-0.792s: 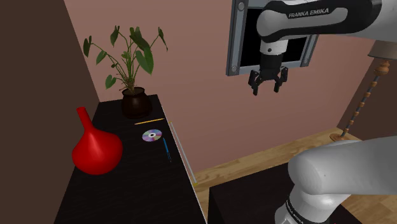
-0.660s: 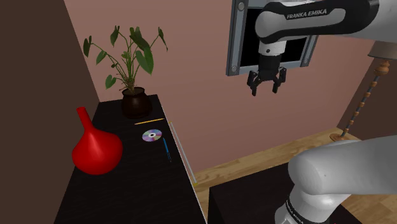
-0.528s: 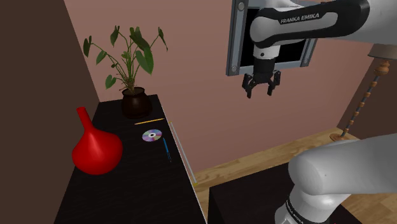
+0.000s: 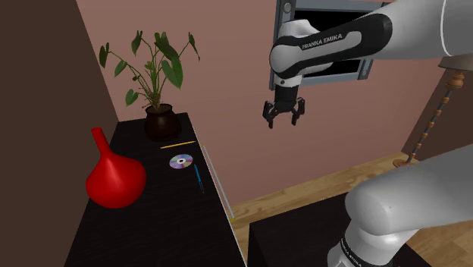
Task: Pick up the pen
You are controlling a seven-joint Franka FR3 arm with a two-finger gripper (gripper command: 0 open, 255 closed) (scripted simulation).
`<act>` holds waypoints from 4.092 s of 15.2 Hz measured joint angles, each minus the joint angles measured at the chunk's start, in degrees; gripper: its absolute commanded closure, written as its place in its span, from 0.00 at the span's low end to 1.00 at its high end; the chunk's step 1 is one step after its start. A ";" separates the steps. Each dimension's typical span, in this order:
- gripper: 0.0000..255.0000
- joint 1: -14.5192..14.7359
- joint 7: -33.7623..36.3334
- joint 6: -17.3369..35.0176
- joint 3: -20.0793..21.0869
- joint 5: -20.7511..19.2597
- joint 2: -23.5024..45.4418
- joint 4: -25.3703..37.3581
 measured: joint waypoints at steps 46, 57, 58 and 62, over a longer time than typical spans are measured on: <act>1.00 14.58 28.72 33.80 13.67 -15.30 57.13 27.30; 1.00 13.57 27.19 29.07 15.08 -12.90 53.16 28.33; 1.00 13.45 26.97 28.41 15.22 -12.62 52.73 28.60; 1.00 12.97 26.19 26.10 15.75 -11.45 50.83 29.15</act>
